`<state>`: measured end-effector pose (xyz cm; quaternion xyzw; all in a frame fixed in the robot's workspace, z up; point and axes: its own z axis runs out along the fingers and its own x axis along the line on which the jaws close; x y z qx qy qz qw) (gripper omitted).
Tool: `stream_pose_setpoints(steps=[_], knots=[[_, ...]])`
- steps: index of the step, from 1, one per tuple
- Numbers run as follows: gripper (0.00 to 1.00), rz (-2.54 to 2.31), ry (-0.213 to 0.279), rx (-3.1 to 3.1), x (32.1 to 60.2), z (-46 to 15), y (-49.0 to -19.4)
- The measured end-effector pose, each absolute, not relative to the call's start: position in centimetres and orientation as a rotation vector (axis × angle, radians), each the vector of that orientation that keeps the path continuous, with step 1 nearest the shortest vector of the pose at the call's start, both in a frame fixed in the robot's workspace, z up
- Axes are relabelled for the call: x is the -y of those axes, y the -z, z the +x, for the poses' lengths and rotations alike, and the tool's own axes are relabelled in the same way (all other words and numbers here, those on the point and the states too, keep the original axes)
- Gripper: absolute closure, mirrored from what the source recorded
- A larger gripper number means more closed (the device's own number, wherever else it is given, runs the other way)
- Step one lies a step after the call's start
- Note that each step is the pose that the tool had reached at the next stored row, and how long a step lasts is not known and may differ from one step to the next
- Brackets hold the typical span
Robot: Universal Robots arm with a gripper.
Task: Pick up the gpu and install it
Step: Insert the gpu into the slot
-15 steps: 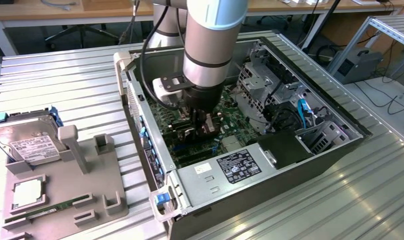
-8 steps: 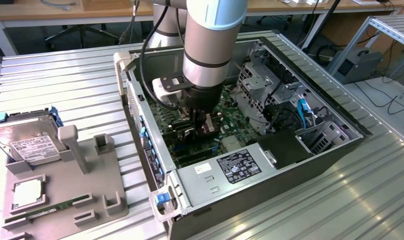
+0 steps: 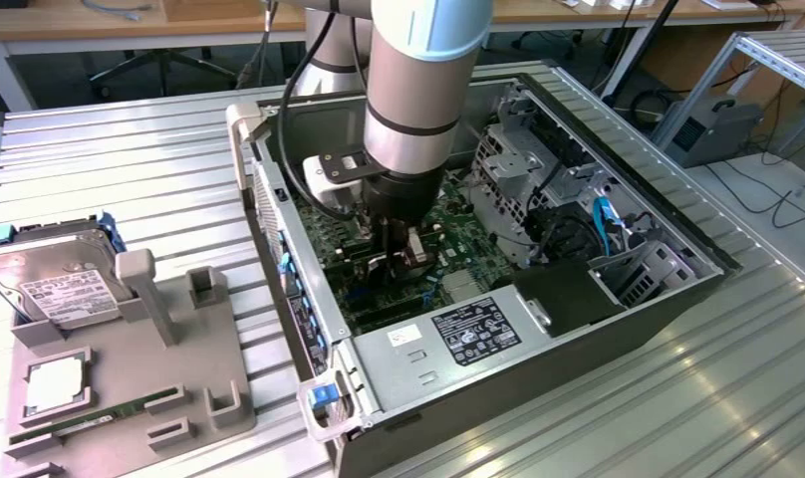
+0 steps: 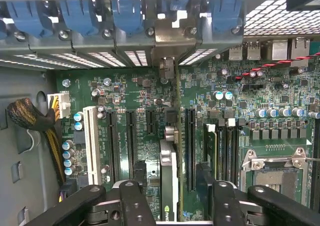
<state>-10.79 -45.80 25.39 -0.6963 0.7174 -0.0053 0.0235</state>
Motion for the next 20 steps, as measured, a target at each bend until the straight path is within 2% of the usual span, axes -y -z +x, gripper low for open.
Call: stream_pose_setpoints(steps=[20], knots=[[0.48,-2.155,0.016,-2.22,45.8,-10.8,-27.5]])
